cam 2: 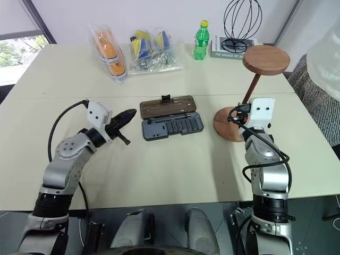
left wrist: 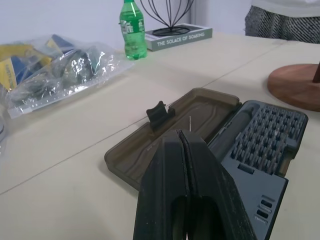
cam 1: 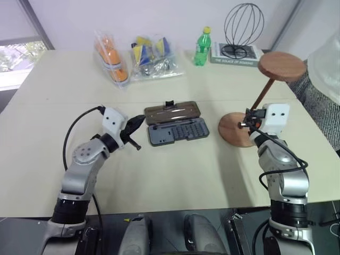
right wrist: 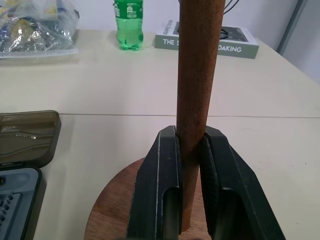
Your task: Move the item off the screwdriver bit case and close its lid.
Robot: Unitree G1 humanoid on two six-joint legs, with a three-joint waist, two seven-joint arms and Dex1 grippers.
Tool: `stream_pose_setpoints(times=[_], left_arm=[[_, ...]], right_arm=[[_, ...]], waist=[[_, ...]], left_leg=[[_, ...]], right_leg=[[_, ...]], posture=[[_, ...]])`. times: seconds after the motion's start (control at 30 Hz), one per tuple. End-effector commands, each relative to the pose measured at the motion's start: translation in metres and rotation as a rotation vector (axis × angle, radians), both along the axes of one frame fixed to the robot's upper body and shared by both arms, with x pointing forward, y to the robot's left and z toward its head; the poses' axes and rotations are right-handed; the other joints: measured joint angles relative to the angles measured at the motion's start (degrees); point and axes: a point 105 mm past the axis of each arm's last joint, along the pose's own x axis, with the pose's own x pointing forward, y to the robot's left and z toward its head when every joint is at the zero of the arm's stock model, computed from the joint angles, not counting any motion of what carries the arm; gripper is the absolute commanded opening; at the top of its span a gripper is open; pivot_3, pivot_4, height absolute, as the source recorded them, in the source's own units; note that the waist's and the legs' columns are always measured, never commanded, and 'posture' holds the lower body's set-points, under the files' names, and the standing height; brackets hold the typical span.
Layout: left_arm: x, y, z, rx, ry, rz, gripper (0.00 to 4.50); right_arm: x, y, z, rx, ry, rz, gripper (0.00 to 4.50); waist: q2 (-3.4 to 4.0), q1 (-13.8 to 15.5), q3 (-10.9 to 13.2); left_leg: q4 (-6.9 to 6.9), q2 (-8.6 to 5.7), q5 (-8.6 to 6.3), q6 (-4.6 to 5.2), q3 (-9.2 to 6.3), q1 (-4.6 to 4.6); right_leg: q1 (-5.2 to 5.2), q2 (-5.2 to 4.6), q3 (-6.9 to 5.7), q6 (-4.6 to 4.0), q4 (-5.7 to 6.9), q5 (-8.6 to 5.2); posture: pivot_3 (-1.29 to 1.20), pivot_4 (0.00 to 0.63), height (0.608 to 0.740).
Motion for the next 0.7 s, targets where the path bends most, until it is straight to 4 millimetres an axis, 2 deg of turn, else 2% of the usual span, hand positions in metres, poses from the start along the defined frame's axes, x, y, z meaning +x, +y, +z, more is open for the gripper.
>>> stream_pose_setpoints(times=[0.03,0.1,0.23,0.33,0.53,0.7], left_arm=[[-0.002,-0.004,0.012,0.001,-0.06,-0.011,0.0],[-0.001,-0.006,0.012,0.002,-0.061,-0.013,0.0],[-0.001,-0.01,0.011,0.008,-0.059,-0.029,0.0],[0.0,-0.011,0.01,-0.003,-0.053,-0.035,0.0],[0.001,-0.014,0.009,-0.004,-0.053,-0.037,0.0],[-0.001,-0.014,0.009,0.008,-0.057,-0.038,0.0]], right_arm=[[-0.004,-0.028,0.025,-0.08,-0.076,-0.106,0.05],[-0.006,-0.05,0.031,-0.109,-0.089,-0.176,0.05],[-0.013,-0.109,0.045,-0.114,-0.126,-0.382,0.05],[-0.017,-0.139,0.049,-0.068,-0.141,-0.487,0.05],[-0.027,-0.178,0.039,0.076,-0.155,-0.635,0.05],[-0.031,-0.189,0.022,0.192,-0.143,-0.692,0.05]], waist=[[0.01,0.1,0.01],[0.01,0.18,0.01],[0.04,0.04,0.02],[0.08,-0.11,0.05],[0.12,-0.36,0.06],[0.19,-0.28,0.09]], left_leg=[[0.0,0.0,0.0,0.0,0.0,0.0],[0.0,-0.02,0.0,0.0,0.01,0.0],[0.0,-0.06,0.0,0.0,0.07,-0.02],[0.0,-0.06,0.0,0.0,0.22,-0.01],[-0.08,0.0,0.0,0.01,0.29,0.05],[-0.08,0.0,0.0,0.01,0.36,0.03]], right_leg=[[0.0,0.0,0.0,0.0,0.0,0.0],[0.01,-0.03,0.0,-0.01,-0.01,0.0],[0.0,-0.04,0.01,-0.01,-0.04,-0.01],[-0.01,-0.01,0.02,-0.01,-0.02,0.0],[-0.03,0.11,0.12,0.04,0.0,0.02],[-0.06,0.09,0.18,0.16,-0.01,0.09]], posture=[[0.0,0.15,0.74],[0.0,0.15,0.74],[0.0,0.15,0.74],[0.0,0.15,0.74],[0.0,0.15,0.74],[0.0,0.15,0.74]])
